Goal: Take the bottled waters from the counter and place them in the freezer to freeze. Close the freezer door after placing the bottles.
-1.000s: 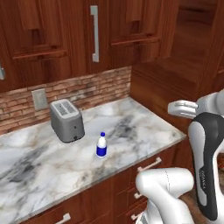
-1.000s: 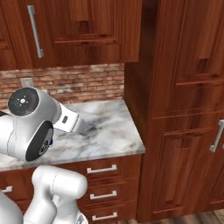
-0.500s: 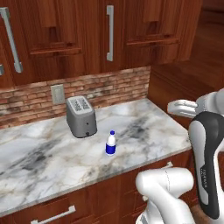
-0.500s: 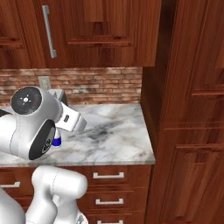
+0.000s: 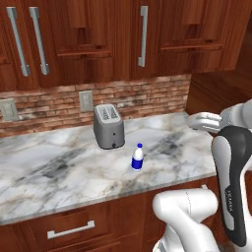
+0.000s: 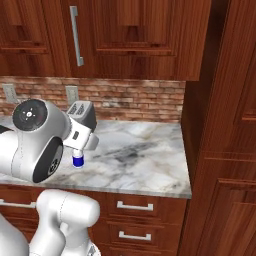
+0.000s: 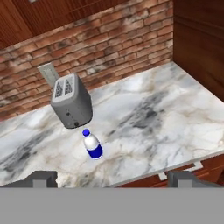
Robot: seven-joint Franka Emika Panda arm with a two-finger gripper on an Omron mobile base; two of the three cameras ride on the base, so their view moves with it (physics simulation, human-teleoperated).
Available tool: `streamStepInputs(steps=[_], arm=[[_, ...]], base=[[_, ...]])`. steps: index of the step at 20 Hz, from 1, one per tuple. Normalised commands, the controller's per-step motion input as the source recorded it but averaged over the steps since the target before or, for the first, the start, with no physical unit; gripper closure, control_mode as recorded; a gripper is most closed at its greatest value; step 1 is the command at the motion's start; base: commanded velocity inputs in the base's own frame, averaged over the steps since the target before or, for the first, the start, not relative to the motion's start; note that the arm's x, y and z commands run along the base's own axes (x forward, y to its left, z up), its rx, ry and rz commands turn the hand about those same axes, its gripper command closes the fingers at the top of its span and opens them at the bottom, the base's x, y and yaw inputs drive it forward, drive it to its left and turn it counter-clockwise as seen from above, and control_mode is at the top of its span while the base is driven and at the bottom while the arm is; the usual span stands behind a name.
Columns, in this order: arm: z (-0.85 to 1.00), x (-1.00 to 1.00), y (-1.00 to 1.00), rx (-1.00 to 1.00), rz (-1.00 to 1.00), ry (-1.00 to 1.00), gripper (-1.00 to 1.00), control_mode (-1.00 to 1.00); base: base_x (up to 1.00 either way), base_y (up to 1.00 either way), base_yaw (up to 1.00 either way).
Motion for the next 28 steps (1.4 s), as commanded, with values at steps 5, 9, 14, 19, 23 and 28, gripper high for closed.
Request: streamStepInputs(steps=[5,9,14,19,23,28], arm=[[0.0,0.0,-0.05,0.0,0.01,0.0,-1.0,-1.0],[-0.02,0.25,-0.46,0.0,0.21,0.0,-1.0,-1.0],[-0.3,0.83,-0.38,0.0,0.28,0.03,-1.0,-1.0],[-0.61,0.53,-0.03,-0.11,0.51,0.0,-1.0,-1.0],[-0.74,0.24,0.09,-0.22,0.7,0.0,-1.0,-1.0],[-0.57,0.0,0.29,-0.22,0.74,-0.03,-1.0,-1.0]], base=[[0.0,-0.01,0.0],[0.0,0.0,0.0],[0.0,0.0,0.0],[0.0,0.0,0.0],[0.0,0.0,0.0],[0.0,0.0,0.0]])
